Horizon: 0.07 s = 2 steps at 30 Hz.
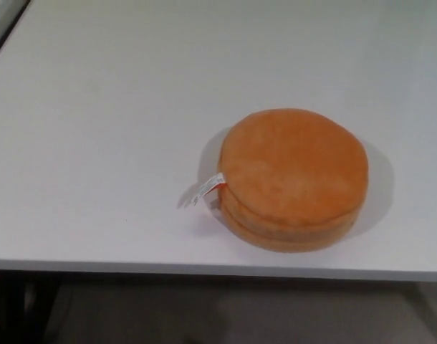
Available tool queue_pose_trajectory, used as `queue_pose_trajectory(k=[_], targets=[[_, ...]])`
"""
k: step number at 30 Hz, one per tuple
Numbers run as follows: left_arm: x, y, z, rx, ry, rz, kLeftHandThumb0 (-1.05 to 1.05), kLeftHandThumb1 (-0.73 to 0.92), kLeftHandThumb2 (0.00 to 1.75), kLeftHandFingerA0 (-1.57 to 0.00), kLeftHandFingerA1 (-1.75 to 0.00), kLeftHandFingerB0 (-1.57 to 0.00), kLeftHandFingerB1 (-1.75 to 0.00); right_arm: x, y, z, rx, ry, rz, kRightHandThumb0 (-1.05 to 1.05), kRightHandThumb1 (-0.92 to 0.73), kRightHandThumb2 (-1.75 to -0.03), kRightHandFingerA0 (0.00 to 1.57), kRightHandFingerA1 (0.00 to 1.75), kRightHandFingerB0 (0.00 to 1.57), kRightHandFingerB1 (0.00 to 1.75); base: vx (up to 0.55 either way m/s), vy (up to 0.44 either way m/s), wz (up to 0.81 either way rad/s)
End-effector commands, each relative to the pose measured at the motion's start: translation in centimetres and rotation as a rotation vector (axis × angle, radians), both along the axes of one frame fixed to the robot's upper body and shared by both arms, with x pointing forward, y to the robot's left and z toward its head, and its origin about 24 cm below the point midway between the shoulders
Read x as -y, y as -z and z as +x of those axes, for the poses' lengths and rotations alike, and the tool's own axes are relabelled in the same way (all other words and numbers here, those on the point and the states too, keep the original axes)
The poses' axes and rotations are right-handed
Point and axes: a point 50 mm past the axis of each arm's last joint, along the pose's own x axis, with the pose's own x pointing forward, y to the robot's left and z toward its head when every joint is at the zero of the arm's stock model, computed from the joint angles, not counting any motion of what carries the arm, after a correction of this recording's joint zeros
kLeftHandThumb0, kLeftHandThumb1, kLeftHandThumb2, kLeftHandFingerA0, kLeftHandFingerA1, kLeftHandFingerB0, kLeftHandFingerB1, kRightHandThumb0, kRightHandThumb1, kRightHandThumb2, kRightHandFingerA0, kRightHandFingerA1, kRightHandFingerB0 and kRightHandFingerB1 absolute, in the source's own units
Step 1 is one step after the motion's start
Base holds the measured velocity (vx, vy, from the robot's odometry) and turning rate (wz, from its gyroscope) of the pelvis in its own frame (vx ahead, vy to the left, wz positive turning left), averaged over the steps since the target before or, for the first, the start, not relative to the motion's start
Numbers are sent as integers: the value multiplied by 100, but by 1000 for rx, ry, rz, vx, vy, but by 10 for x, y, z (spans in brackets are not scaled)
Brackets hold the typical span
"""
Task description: A soft plate is kept in the center of the table close to the robot and the robot uses its left hand to pick up the plate, turns it upside down and places it back on the table
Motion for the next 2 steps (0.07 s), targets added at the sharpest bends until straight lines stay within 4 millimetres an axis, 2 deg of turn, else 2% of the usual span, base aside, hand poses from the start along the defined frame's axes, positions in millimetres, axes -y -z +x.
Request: queue_pose_trajectory(k=[1,2], targets=[[-57,-7,-29,297,122,-188,-78,83,65,-53,-64,-42,-36,10,-3,1,3,31,0,-69,-82,-65,53,45,28,31,0,0,0],[-57,-7,-29,297,122,-188,-78,83,65,-53,-64,-42,-36,10,-3,1,3,31,0,-69,-82,-65,53,45,28,31,0,0,0]])
